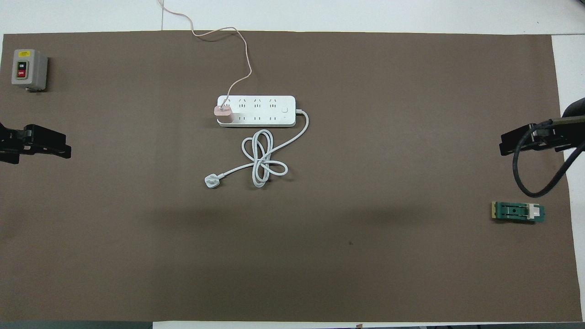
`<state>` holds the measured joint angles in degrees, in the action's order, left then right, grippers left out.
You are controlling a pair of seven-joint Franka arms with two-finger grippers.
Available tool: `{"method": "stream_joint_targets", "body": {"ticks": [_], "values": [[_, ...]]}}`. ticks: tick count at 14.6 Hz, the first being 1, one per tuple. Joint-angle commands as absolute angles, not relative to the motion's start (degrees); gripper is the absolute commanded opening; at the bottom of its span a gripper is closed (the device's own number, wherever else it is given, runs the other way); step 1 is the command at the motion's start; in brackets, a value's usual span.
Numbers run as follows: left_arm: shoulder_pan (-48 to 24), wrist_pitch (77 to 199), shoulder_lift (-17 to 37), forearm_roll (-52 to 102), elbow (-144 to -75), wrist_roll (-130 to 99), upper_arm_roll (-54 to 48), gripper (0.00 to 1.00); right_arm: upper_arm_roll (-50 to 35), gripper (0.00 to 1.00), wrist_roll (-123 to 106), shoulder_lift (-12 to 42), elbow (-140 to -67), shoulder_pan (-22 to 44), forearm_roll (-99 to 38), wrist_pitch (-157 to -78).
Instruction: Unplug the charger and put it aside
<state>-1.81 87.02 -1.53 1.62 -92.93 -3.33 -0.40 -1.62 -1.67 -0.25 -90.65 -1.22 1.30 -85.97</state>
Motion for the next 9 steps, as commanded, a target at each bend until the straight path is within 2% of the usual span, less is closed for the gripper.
{"method": "stream_joint_targets", "body": {"ticks": [1, 5, 9], "values": [[-1.5, 87.5, -3.1, 0.7, -94.4, -3.7, -0.9, 1.0, -2.2, 1.0, -2.7, -1.5, -92.1, -2.5, 1.0, -86.1], [1.1, 87.4, -3.4, 0.8, -94.9, -7.6, -1.6, 1.0, -2.2, 1.0, -1.0, -1.9, -92.7, -2.1, 0.9, -85.4], [0.9, 88.0, -3.1, 1.1, -94.9, -19.1, -1.5, 1.0, -2.7, 1.0, 25.6, -1.1, -95.1, 1.1, -8.2, -87.4]]}}
